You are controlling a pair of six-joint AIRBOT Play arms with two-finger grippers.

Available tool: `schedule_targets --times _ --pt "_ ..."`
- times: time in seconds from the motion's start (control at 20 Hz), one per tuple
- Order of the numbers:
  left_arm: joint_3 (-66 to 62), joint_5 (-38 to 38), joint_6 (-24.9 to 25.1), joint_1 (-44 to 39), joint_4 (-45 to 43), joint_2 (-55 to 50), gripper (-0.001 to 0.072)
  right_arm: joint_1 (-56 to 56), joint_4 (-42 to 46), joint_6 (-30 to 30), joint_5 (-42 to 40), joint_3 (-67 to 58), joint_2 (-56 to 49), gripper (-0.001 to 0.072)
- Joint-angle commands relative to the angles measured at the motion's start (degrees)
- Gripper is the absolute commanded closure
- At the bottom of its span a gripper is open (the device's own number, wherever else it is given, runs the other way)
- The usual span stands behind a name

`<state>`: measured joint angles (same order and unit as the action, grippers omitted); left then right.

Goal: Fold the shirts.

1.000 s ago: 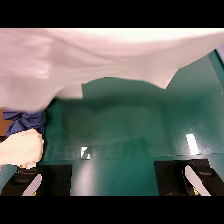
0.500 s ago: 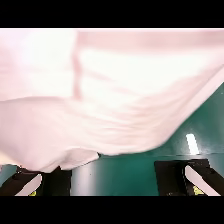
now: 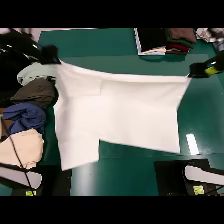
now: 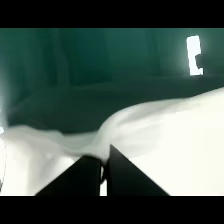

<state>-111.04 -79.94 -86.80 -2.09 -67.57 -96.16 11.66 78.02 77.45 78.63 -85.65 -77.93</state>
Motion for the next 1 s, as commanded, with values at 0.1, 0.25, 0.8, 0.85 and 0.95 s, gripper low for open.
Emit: schedule_targets --times 0.1,0.25,0.8,0.85,0.95 --pt "-0.11 8.22 2.47 0.07 -0.02 -9.6 0.0681 -0.63 -0.44 0.02 -3.28 -3.63 -11.96 0.0701" --pt "-0.17 3.61 3.34 0.04 -2.95 -9.55 0.0681 -1.11 -0.35 0.02 -2.01 -4.52 -11.39 0.0701" --pt "12.55 0.22 3.23 0.07 -8.81 -9.53 0.0326 -1.25 -4.33 0.04 -7.72 15.45 -4.39 0.0697" --pt "12.55 0.24 2.64 0.07 -8.9 -9.35 0.015 -1.22 -6.54 0.04 -8.04 15.5 -4.42 0.0633" --pt "12.52 0.22 1.53 0.07 -9.16 -8.28 0.0167 -1.22 -9.2 0.09 -9.57 14.93 -4.37 0.0302"
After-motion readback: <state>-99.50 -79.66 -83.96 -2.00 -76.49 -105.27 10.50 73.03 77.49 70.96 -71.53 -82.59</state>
